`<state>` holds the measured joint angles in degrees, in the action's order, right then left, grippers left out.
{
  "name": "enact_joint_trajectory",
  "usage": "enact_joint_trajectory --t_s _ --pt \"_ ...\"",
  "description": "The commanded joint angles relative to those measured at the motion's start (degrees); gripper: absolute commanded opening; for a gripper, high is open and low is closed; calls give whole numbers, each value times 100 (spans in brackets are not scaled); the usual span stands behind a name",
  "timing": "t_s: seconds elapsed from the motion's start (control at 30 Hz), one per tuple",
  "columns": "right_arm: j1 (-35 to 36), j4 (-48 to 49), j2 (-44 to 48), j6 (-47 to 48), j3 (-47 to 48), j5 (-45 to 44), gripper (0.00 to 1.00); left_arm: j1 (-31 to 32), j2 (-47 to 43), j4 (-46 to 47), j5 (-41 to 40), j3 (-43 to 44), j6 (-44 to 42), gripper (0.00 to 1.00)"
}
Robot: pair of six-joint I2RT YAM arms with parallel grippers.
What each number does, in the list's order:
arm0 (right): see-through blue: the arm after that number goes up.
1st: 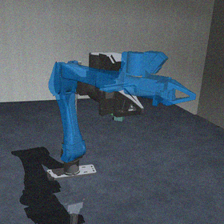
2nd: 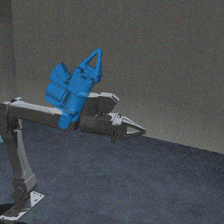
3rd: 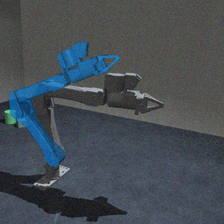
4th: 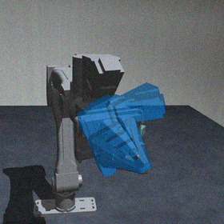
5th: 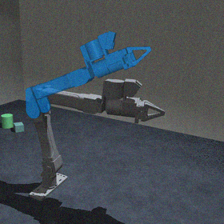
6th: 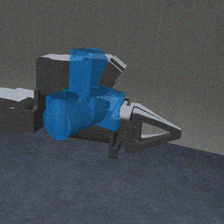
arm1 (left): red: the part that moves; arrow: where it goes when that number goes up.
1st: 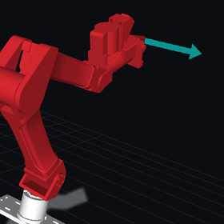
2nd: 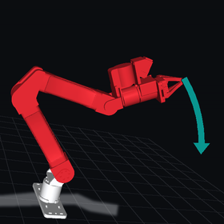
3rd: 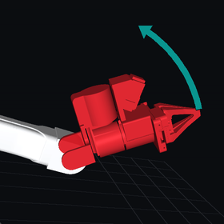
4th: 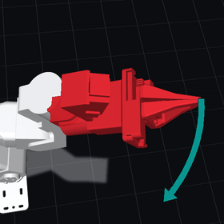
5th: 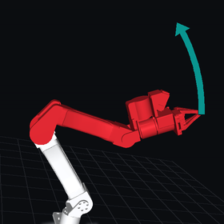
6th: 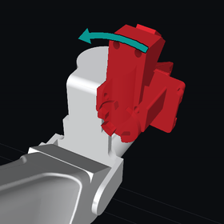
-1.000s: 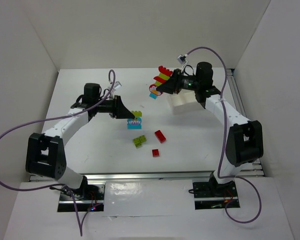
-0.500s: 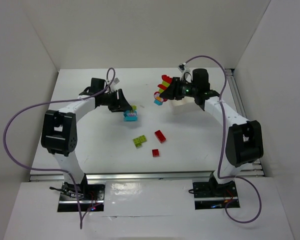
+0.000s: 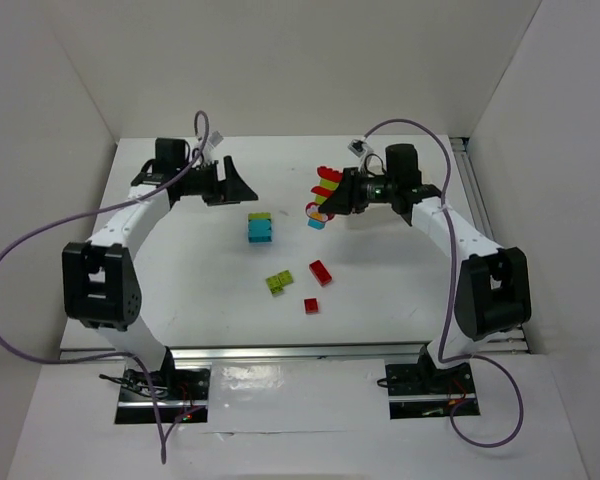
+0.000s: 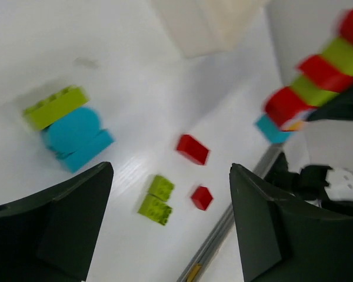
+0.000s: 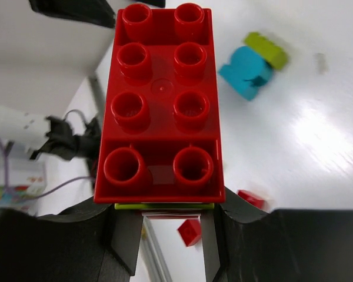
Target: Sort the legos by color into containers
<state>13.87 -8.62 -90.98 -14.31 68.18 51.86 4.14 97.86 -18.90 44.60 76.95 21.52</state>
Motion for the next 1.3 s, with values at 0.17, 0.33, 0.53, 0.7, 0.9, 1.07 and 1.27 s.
enact_joint_trajectory --t_s 0.17,0.33,0.53,0.7,0.9,1.07,1.27 --pt "257 283 -69 94 353 1881 20 604 -347 1466 2394 -180 290 94" --pt "432 440 -148 -1 468 1881 20 1027 -154 1320 2299 -31 46 97" --pt "433 493 -201 -55 582 1828 20 1352 -39 1257 2519 84 -156 97" --pt "433 862 -254 -388 530 1767 20 1458 22 1257 2712 84 -209 89" --pt "608 950 -359 -442 591 1767 20 1511 22 1679 2835 84 115 79" --pt "670 889 -465 -442 644 1714 20 1563 22 2013 2835 22 432 62" --pt "670 608 -465 -249 696 1381 67 1563 136 1574 2835 215 126 0"
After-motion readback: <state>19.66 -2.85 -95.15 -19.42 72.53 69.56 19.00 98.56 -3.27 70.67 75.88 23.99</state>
